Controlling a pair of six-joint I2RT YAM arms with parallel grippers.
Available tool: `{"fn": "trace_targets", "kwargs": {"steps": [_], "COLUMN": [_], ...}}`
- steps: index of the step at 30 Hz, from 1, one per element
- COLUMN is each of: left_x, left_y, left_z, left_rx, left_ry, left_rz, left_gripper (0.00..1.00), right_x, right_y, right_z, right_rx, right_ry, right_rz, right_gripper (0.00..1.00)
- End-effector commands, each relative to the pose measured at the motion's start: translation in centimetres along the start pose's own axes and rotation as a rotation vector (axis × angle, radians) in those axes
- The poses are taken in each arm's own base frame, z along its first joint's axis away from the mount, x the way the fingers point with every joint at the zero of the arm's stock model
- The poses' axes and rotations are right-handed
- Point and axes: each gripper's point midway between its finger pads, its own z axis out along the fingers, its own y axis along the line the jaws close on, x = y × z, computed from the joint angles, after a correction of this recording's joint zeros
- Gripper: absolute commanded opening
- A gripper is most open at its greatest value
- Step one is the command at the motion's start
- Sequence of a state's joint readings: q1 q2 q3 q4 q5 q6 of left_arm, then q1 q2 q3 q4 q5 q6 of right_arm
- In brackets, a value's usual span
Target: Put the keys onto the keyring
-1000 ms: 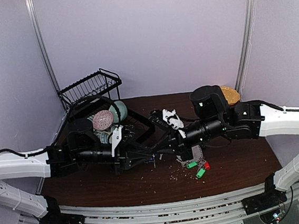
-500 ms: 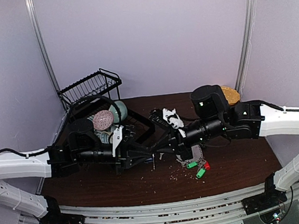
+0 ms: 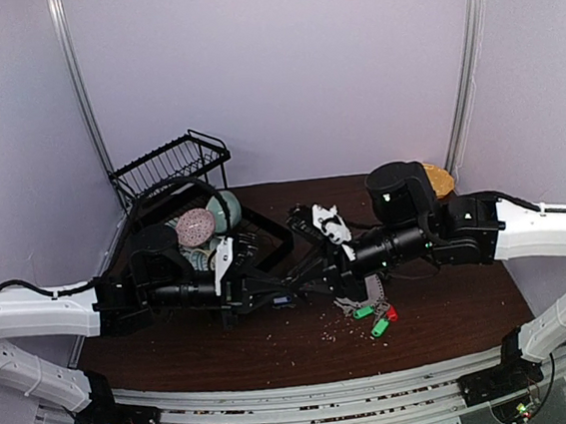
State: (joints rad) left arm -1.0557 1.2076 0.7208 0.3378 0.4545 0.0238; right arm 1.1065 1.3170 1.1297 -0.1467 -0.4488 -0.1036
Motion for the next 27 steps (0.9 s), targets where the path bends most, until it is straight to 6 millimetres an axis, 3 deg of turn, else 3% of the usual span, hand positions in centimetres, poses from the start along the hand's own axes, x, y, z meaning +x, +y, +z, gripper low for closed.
{"fn": "trace_targets", "kwargs": {"steps": [1, 5, 11, 15, 27], "left_x": [-3.5, -4.1, -5.4, -6.8, -8.1], "left_y": [0.3, -0.3, -2.3, -3.9, -3.8], "left_z": [-1.0, -2.0, -2.4, -2.9, -2.3], "left_rx": [-0.040, -0.050, -0.072, -0.098, -0.114], "left_ry": [-0.156, -0.203, -0.250, -0.291, -0.323], "left_rz": [0.047, 0.093, 0.260, 0.400, 0.409], "left_gripper": [0.00, 0.00, 0.00, 0.00, 0.00], "right_x": [-1.5, -2.7, -4.2, -5.4, -6.2], "right_y": [0.5, 2.5, 2.6, 3.9, 6.6], "right_z": [-1.9, -4.0, -5.0, -5.3, -5.3], "right_rx": [0.004, -0.082, -0.079, -0.151, -0.246], "right_ry": [-0.087, -0.216, -0.297, -0.327, -0.377], "right_rz": [-0.018, -0.055, -0.039, -0.050, -0.116], "right_gripper": [0.34, 0.41, 0.34, 0.29, 0.22]}}
